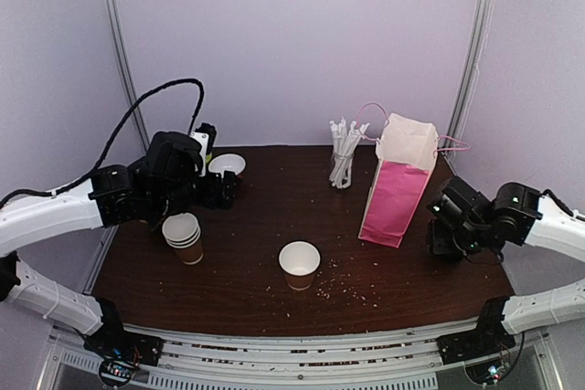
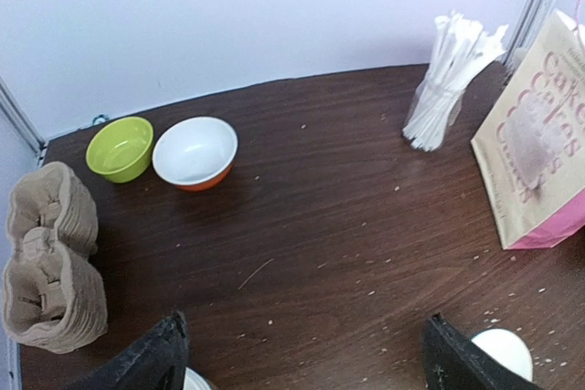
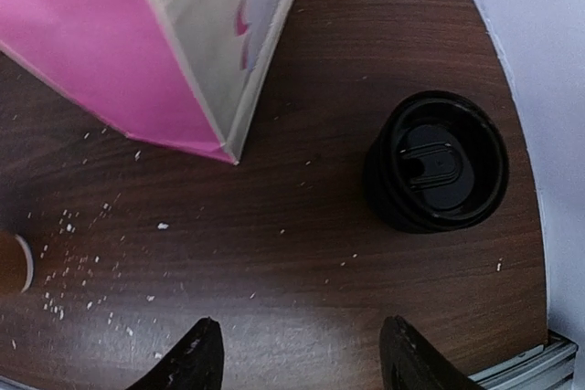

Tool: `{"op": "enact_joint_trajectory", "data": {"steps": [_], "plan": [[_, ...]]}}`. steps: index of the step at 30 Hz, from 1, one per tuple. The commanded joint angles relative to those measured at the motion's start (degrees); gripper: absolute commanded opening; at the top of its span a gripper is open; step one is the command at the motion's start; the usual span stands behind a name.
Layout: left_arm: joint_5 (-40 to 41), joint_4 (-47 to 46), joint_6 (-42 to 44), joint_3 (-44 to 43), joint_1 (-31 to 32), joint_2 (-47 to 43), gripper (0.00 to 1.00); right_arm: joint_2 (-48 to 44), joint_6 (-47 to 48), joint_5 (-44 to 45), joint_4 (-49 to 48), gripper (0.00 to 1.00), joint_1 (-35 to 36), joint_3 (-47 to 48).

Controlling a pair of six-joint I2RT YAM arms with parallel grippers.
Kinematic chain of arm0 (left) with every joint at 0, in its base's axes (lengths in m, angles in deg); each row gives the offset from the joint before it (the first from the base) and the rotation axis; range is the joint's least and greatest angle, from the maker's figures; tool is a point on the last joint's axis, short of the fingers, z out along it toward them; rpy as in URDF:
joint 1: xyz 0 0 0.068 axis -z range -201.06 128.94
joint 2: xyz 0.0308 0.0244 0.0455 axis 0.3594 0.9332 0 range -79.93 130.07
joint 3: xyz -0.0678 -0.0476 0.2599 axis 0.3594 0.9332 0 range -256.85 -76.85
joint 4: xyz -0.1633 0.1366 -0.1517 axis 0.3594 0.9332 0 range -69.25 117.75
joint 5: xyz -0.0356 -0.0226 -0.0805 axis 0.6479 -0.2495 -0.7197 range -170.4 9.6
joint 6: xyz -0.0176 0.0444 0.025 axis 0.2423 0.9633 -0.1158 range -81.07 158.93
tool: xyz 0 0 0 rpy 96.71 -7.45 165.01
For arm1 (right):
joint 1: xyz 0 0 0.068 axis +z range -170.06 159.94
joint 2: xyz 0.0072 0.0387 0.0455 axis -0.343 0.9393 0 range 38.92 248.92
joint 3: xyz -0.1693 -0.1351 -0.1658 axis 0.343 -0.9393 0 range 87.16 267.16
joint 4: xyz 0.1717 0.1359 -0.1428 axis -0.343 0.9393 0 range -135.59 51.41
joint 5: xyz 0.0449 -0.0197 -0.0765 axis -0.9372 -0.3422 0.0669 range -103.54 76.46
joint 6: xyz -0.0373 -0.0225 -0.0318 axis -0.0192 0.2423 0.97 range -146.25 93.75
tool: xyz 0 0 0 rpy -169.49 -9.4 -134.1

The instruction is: Pack the takeout coffee

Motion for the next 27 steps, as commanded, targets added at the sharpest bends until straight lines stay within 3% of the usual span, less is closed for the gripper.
{"op": "enact_joint_trajectory", "data": {"steps": [1,9,17,27], "plan": [[4.6,-5.2,3.4,5.4,-1.3,-3.0,0.91,-0.4,2.1,3.4,-5.2,0.59,-7.6,-2.3],[4.0,-6.5,2.4,8.1,-1.4,-4.0,0.91,3.5,9.8,-4.7,-12.6,0.56,-21.4,-3.5],[2.6,-6.1,2.2,7.8,-1.4,-3.0,0.91,8.0,14.2,-8.7,-18.7,0.52,-29.3,-5.9],[2.1,-5.8,2.1,7.5,-1.4,-1.5,0.9,11.9,15.8,-12.3,-21.2,0.41,-31.8,-7.1]]}}
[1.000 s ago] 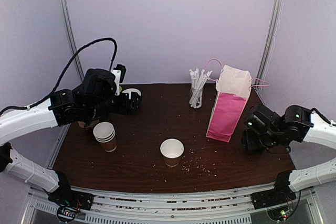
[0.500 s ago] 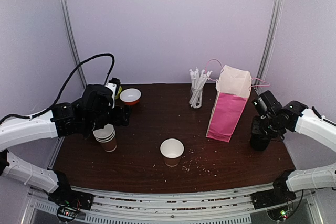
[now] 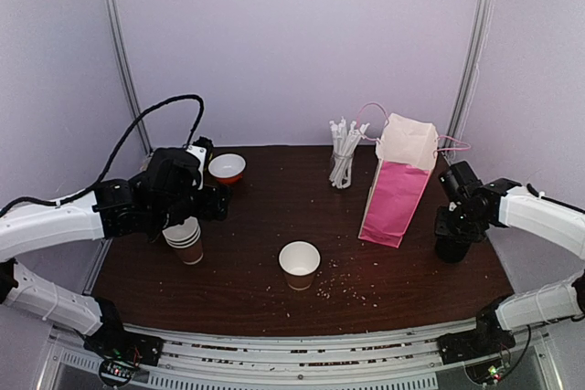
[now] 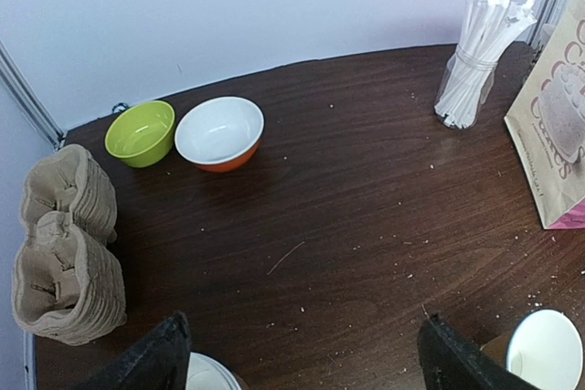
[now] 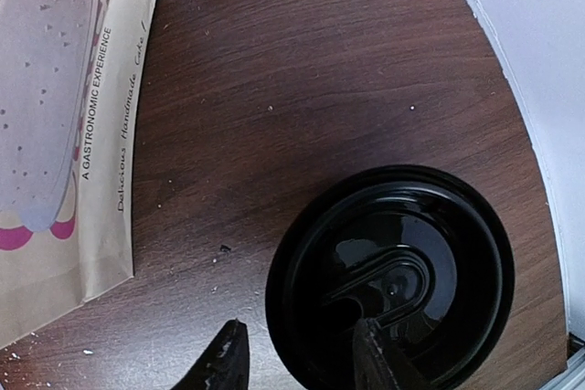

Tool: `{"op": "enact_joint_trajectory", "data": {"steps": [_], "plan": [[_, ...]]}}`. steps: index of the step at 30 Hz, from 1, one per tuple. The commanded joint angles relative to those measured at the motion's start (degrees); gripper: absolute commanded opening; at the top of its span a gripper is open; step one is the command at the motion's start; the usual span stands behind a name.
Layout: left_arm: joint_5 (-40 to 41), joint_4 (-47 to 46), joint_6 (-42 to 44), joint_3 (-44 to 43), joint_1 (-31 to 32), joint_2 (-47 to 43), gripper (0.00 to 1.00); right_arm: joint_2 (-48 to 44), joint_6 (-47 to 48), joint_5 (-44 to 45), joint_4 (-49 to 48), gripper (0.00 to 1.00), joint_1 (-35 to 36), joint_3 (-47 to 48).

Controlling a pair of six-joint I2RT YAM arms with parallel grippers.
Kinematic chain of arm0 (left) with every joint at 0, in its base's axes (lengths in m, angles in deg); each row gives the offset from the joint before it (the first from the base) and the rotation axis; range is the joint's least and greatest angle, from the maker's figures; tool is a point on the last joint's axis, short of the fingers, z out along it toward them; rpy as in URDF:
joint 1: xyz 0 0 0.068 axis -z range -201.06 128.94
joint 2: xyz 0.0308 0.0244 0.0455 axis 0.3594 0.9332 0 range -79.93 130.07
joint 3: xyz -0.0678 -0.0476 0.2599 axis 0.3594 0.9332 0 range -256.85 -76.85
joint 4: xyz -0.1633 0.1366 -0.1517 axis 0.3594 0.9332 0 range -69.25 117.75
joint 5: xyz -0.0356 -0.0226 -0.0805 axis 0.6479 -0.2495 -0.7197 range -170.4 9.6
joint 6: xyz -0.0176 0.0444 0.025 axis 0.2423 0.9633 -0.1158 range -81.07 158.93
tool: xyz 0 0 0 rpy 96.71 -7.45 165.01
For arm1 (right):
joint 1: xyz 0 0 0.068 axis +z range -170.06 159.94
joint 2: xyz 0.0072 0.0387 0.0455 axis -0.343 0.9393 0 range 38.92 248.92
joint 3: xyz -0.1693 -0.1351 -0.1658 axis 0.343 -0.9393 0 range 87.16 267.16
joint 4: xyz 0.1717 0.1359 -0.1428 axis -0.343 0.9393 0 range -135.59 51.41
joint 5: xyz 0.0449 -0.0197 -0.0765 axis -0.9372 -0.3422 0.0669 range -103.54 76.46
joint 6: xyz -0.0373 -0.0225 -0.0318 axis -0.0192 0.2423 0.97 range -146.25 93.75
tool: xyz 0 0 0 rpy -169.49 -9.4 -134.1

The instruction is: Pack the takeout coffee

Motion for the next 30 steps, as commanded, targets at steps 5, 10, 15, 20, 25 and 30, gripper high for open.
{"op": "enact_joint_trajectory", "data": {"steps": [5,10,15,20,25,30], "plan": [[-0.5,-2.1,-0.1,-0.6,-0.4,0.7,0.89,1.2,1.2,-0.8,-0.3,0.34,-0.9,-0.5],[-0.9,-2.2,-0.3,-0.5,-0.4,0.8,0.89,2.0,1.1,-0.5,0.0,0.27,-0.9,-0.2],[-1.2,-2.1,-0.5,-0.6,-0.4,0.9,0.89,1.9,1.1,-0.1,0.4,0.2,-0.9,-0.1],[-1.2,-2.1,-0.5,-0.5,-0.4,0.6,0.89,0.6,1.1,0.7,1.5,0.16,-0.9,0.6],[-1.2,-2.1,-0.5,-0.5,-0.4,0.5,0.89,-0.3,1.4,1.1,2.7,0.12,-0.9,1.6],[-1.3,-2.1,-0.5,-0.5,-0.4,0.3,0.89,-1.3,1.5,0.9,3.5,0.01,-0.9,2.1]]}}
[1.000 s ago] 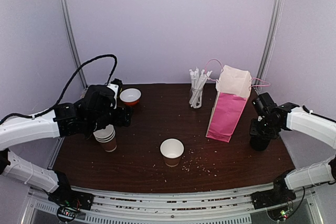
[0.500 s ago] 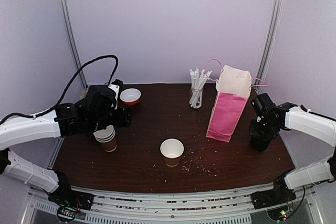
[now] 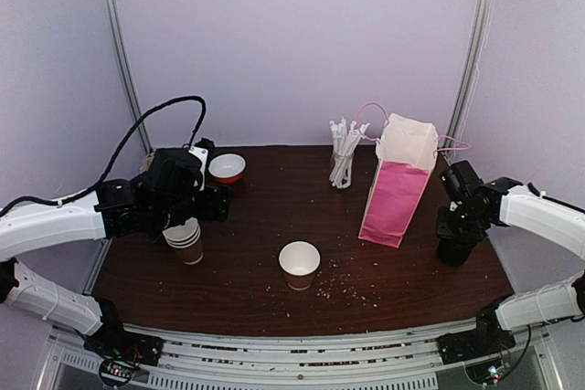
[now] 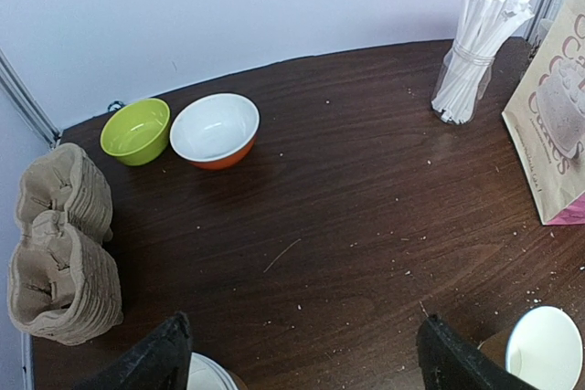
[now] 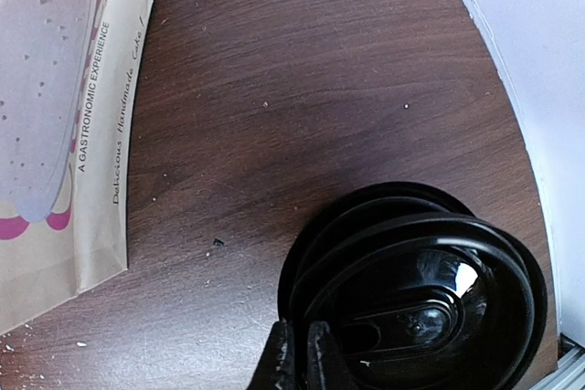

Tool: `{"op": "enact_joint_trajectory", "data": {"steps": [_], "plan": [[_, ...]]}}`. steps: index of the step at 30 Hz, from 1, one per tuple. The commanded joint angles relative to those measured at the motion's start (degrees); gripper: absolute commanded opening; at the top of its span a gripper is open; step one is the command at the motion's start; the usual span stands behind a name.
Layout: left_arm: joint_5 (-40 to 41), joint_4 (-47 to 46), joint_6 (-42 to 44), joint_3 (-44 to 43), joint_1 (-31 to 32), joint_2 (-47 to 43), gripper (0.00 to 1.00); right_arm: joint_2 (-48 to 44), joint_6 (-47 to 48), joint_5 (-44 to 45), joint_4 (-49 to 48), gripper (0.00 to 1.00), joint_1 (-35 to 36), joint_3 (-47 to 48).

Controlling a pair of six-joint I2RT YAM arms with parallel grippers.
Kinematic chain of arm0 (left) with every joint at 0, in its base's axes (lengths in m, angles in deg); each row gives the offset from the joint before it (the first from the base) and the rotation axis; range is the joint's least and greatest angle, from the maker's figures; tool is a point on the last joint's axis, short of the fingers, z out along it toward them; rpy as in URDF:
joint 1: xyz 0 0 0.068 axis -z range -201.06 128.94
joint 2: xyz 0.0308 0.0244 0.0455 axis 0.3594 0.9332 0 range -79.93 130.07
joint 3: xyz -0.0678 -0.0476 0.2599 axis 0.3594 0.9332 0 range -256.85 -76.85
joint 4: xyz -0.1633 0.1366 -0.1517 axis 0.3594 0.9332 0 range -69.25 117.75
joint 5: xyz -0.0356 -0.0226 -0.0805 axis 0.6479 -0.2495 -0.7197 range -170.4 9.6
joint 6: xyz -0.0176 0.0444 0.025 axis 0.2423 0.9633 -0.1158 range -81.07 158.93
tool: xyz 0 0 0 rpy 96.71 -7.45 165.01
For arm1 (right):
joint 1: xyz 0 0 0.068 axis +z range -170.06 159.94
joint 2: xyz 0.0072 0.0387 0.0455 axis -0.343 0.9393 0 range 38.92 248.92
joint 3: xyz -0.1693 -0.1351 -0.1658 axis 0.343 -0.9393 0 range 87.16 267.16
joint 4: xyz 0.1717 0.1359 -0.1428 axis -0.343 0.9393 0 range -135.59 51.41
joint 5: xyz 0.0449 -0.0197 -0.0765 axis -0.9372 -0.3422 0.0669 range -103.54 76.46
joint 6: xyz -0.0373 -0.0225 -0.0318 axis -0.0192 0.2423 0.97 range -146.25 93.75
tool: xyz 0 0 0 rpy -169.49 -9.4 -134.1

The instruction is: Pack the takeout coffee

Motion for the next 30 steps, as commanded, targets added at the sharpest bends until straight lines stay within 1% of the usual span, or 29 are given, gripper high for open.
{"op": "enact_joint_trajectory", "data": {"steps": [1,10,15,20,23,25,30], "plan": [[-0.6,-2.1,-0.4,-0.6,-0.4,-0.2,0.89,-1.6,0.1,1.2,2.4,0.0,-0.5,1.6],[-0.7,-1.8,-0.5,-0.6,-0.4,-0.1,0.88,-5.4,-1.2,0.8,5.2,0.0,-0.4,4.6],[-0.5,-1.6,-0.5,-1.0,-0.4,-0.3,0.88,-9.8,-2.2,-1.6,9.1,0.0,-0.4,8.6],[-1.0,-0.9,-1.3,-1.9,-0.4,-0.1,0.88,-14.2,-2.0,-5.3,15.1,0.0,-0.4,14.9],[-1.9,-0.5,-2.6,-2.2,-0.4,-0.2,0.88,-16.8,-1.1,-10.7,16.8,0.0,-0.4,18.7],[-2.5,-0.3,-3.6,-2.5,-0.4,-0.4,0.88,-18.5,0.3,-15.9,16.4,0.0,-0.5,21.3],[-3.8,-0.2,-4.5,-4.1,-0.3,-2.2,0.88,-20.9,3.1,-32.0,10.7,0.0,-0.5,27.2]]}}
